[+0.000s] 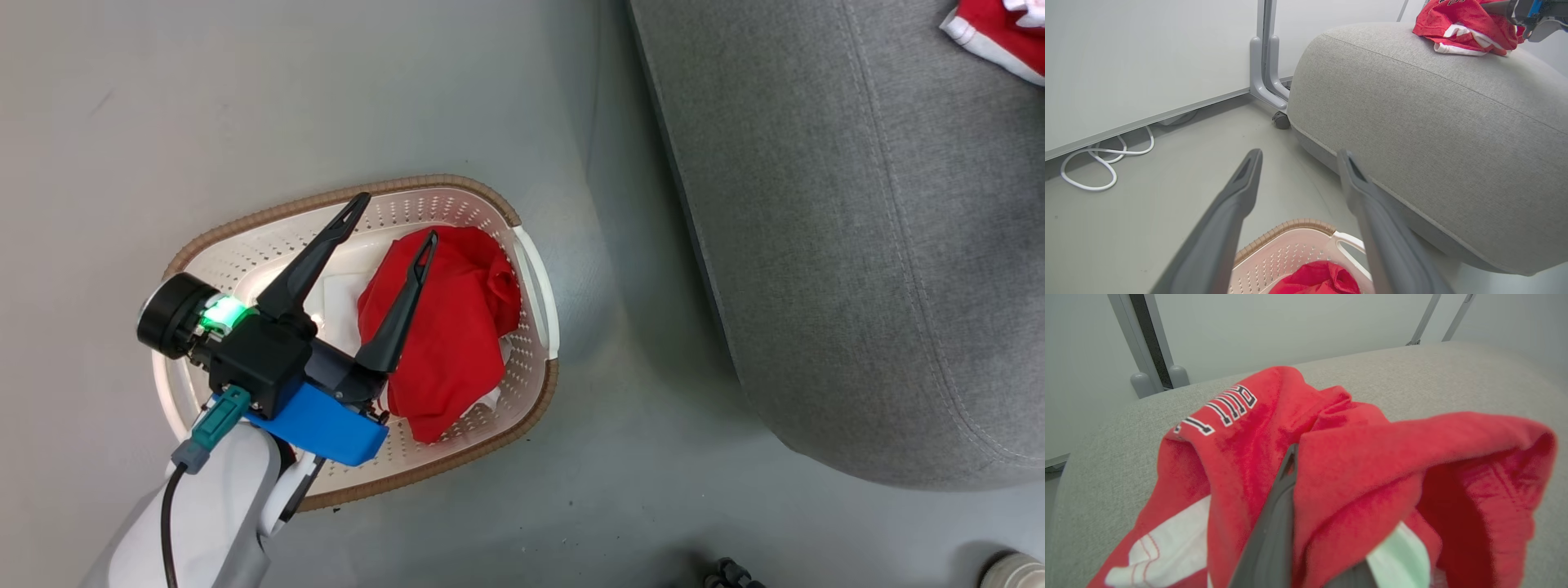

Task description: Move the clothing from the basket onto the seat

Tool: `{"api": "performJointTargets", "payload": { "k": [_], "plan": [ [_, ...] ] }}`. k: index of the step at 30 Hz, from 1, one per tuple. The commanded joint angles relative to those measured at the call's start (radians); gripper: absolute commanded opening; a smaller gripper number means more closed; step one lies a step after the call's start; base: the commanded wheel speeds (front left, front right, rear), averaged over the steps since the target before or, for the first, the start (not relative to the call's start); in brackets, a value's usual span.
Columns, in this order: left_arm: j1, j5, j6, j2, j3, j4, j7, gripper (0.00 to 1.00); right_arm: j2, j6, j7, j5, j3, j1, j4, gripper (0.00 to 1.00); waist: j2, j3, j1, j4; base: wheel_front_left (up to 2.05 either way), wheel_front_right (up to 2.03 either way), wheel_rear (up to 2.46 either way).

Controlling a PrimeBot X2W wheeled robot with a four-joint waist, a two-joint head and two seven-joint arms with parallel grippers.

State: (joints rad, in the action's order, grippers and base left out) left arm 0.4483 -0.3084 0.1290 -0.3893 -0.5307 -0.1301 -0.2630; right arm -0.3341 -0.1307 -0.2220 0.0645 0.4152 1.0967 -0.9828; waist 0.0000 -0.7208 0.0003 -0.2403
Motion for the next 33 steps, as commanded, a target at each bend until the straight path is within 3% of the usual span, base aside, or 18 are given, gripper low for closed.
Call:
{"api": "performJointTargets", "payload": {
  "k": [1, 8, 10, 11, 12, 20, 33],
  "plan": [
    [0.017, -0.004, 0.002, -0.004, 0.006, 0.005, -0.003, 1.00, 0.003, 0.000, -0.012, -0.017, 0.018, -0.012, -0.017, 0.00, 0.0000, -0.007, -0.0003, 0.008, 0.00, 0.00, 0.00],
    [0.012, -0.005, 0.002, 0.009, 0.027, -0.001, -0.003, 1.00, 0.010, 0.000, -0.035, -0.072, 0.060, -0.010, -0.053, 0.00, 0.0000, 0.008, -0.0003, 0.007, 0.00, 0.00, 0.00],
    [0.009, -0.008, 0.002, 0.014, 0.027, -0.006, -0.003, 1.00, 0.007, 0.000, -0.039, -0.089, 0.068, -0.013, -0.054, 0.41, 0.0000, 0.019, -0.0003, 0.007, 0.00, 0.00, 0.00],
    [0.007, -0.010, 0.002, 0.018, 0.028, -0.007, -0.003, 1.00, 0.006, 0.000, -0.040, -0.102, 0.069, -0.018, -0.054, 0.89, 0.0000, 0.026, -0.0003, 0.008, 0.00, 0.00, 0.00],
    [0.005, -0.011, 0.002, 0.023, 0.028, -0.008, -0.003, 1.00, 0.007, 0.000, -0.040, -0.112, 0.071, -0.021, -0.054, 1.00, 0.0000, 0.033, -0.0003, 0.009, 0.00, 0.00, 0.00],
    [-0.020, -0.030, 0.002, 0.074, 0.032, -0.033, -0.003, 1.00, 0.027, 0.000, -0.043, -0.166, 0.078, -0.070, -0.056, 1.00, 0.0000, 0.136, -0.0003, 0.021, 0.00, 0.00, 0.00],
    [-0.170, -0.061, 0.002, 0.177, 0.097, -0.092, -0.003, 1.00, 0.051, 0.000, -0.044, -0.223, 0.040, -0.261, -0.010, 1.00, 0.0000, 0.396, -0.0003, 0.055, 0.00, 0.00, 0.00]
  ]
}}
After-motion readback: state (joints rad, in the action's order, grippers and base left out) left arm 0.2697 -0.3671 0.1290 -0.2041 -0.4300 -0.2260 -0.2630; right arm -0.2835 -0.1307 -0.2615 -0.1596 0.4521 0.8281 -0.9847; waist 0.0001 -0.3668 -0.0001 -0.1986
